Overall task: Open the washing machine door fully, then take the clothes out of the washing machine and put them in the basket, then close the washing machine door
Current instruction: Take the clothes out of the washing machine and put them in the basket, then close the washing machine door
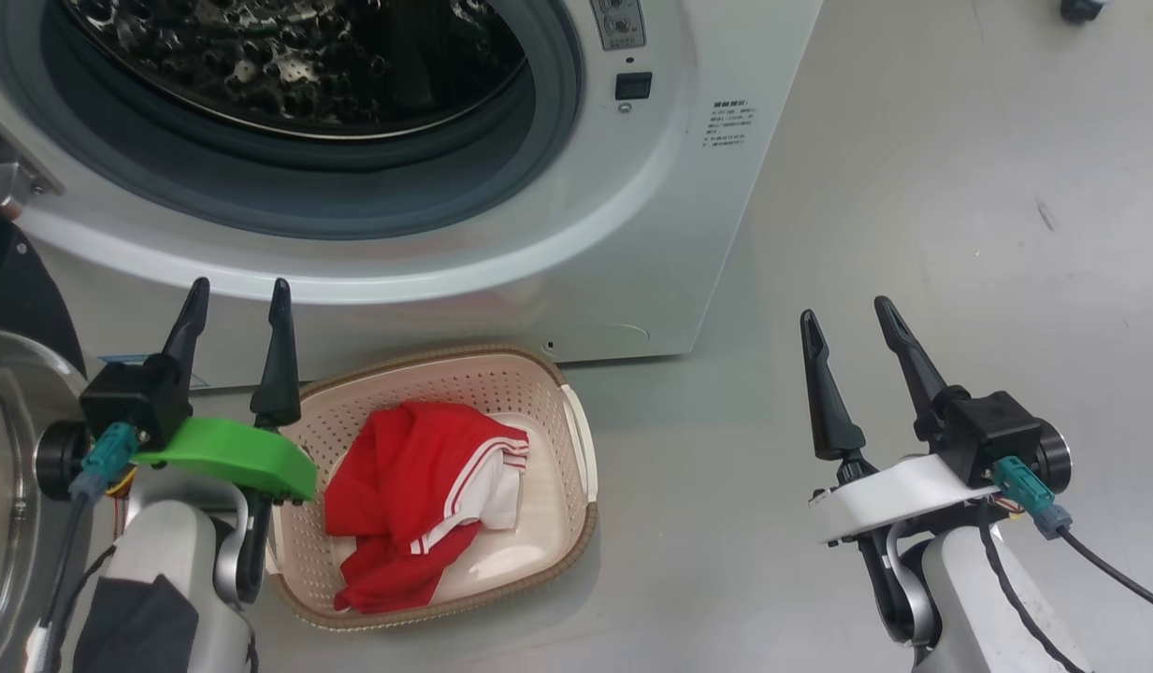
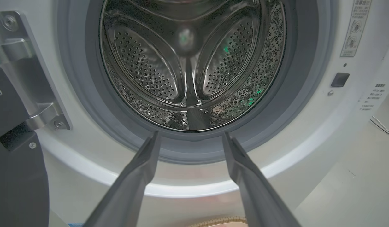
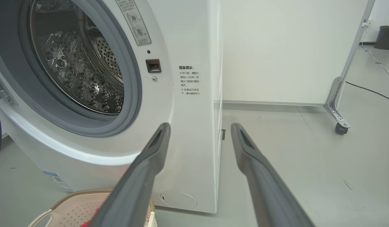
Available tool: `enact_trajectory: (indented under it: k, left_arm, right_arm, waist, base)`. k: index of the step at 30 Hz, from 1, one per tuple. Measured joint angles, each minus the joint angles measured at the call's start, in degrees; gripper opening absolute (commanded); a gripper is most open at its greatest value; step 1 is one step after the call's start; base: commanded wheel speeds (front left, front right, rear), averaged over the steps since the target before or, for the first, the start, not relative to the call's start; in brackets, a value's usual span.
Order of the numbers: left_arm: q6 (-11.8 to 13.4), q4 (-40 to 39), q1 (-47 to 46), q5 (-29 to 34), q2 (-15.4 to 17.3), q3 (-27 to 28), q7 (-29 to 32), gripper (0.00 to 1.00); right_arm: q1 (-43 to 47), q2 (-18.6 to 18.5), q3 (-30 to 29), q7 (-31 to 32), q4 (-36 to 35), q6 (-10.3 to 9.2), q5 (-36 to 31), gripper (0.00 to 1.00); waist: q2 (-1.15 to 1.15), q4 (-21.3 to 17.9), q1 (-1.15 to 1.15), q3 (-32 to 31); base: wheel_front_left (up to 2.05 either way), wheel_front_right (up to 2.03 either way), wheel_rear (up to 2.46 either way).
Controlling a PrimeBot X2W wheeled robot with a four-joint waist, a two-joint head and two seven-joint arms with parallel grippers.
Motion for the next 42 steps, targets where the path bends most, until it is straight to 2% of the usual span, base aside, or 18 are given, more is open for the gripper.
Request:
enact_trajectory:
  k: [23,42]
  left_arm:
    - [3.5,-11.0,19.0,1.6,0.2,-0.9,1.6,1.0]
    - [5.6,-20.0,25.7,2.4,0.3,-2.2,5.9,1.0]
  right_arm:
    - [8.4,0.2,-1.1,0.0,0.9,0.8,0.0,1.0]
    - [10.3,0.4,-1.6,0.0,0.3,0.81,0.0,1.0]
  waist:
    - [0.0,0.3,0.0,-11.6]
    - [0.0,-0.1,0.0,-13.1]
  base:
    - [0.0,0.0,0.0]
    - [0.0,0.0,0.0]
